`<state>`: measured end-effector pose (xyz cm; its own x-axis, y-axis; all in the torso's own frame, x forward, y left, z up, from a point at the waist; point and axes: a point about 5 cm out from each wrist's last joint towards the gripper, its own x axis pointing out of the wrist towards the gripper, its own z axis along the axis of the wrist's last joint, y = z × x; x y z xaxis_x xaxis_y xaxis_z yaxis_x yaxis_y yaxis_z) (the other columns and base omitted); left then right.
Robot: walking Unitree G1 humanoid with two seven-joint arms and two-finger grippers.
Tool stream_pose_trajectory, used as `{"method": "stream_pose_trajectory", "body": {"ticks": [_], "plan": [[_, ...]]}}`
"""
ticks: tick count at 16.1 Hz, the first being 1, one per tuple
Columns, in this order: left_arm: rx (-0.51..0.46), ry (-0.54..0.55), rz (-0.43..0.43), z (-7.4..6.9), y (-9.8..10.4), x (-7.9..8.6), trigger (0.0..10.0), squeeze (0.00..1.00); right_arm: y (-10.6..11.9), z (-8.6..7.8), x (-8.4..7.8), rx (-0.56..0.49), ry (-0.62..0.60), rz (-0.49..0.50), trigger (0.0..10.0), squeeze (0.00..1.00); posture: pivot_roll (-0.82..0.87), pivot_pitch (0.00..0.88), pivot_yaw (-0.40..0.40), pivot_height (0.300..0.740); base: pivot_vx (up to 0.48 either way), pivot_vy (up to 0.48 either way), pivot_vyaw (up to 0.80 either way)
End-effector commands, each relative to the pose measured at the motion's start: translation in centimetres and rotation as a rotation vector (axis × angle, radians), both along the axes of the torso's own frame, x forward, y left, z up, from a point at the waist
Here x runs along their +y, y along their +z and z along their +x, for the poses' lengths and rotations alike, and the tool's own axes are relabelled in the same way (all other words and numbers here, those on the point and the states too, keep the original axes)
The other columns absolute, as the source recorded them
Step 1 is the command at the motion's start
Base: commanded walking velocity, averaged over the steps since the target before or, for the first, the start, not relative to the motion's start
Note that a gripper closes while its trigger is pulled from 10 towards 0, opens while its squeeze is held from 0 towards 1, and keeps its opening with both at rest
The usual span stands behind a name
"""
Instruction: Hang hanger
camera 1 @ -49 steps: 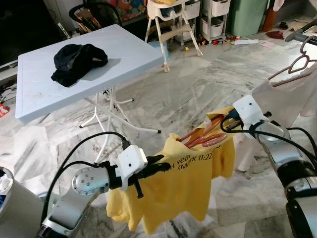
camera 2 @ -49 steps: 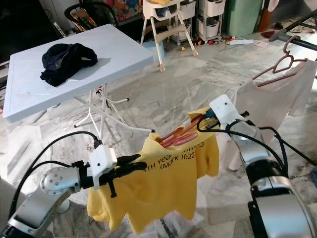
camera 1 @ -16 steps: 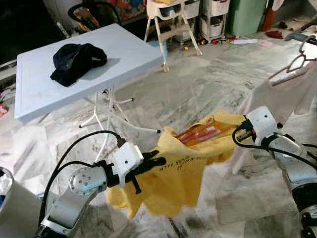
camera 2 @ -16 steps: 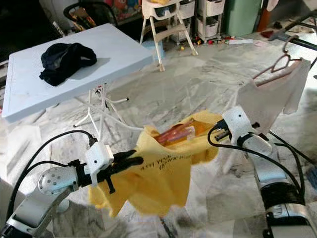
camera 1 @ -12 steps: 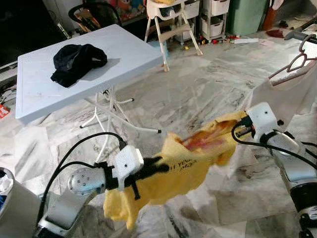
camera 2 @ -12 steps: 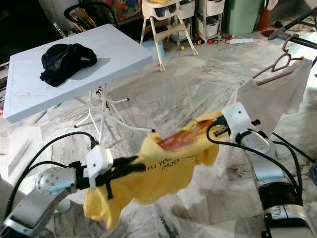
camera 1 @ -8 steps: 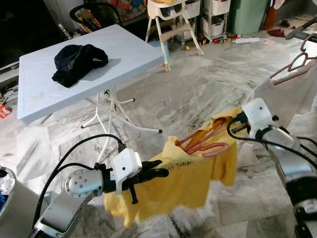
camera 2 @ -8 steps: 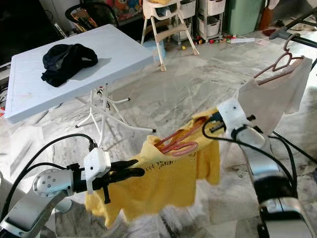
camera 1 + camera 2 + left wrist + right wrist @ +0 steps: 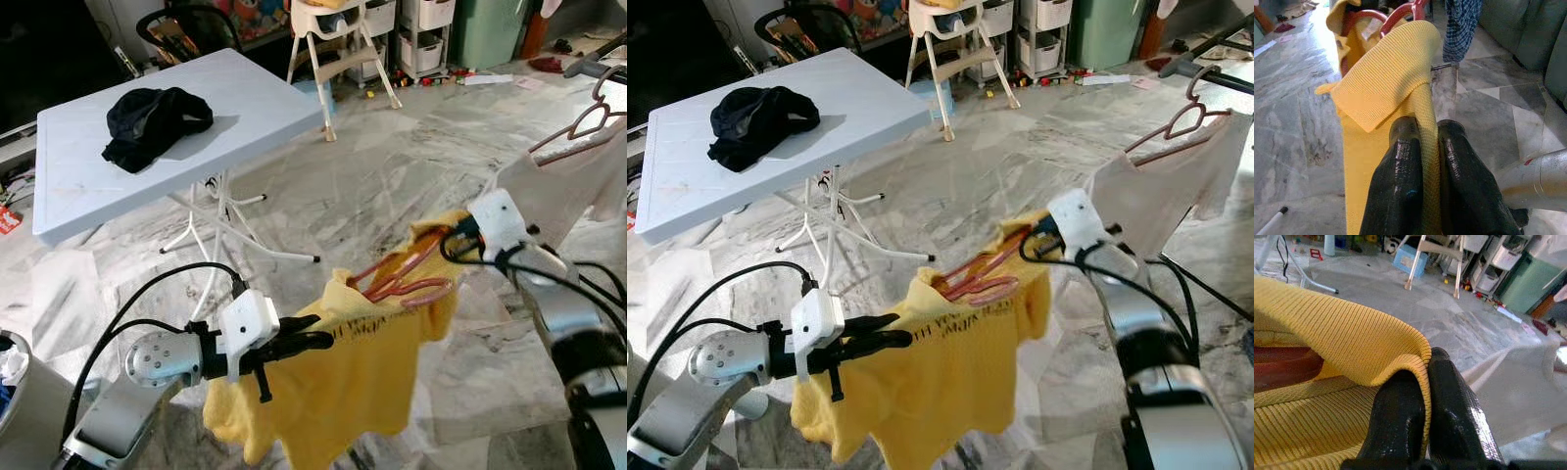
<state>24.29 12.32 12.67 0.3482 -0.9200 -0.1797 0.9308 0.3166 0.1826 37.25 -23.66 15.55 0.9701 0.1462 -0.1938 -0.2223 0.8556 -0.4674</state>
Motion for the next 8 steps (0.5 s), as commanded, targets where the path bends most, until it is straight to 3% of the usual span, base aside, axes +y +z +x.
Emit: {"method": "stream_pose_trajectory", "body": {"ticks": [1, 8], "plan": [[0.051, -0.047, 0.056, -1.0, -0.5, 1.9, 0.0, 0.00, 1.8, 0.1, -3.9, -0.060, -0.227, -0.022, 0.0, 0.00, -0.07, 0.058, 0.164, 0.740, 0.000, 0.000, 0.00], [0.106, -0.133, 0.029, -1.9, -0.2, 1.0, 0.0, 0.00, -0.8, 0.4, -3.1, 0.043, -0.273, -0.053, 0.0, 0.00, -0.06, 0.049, 0.161, 0.740, 0.000, 0.000, 0.00]]}}
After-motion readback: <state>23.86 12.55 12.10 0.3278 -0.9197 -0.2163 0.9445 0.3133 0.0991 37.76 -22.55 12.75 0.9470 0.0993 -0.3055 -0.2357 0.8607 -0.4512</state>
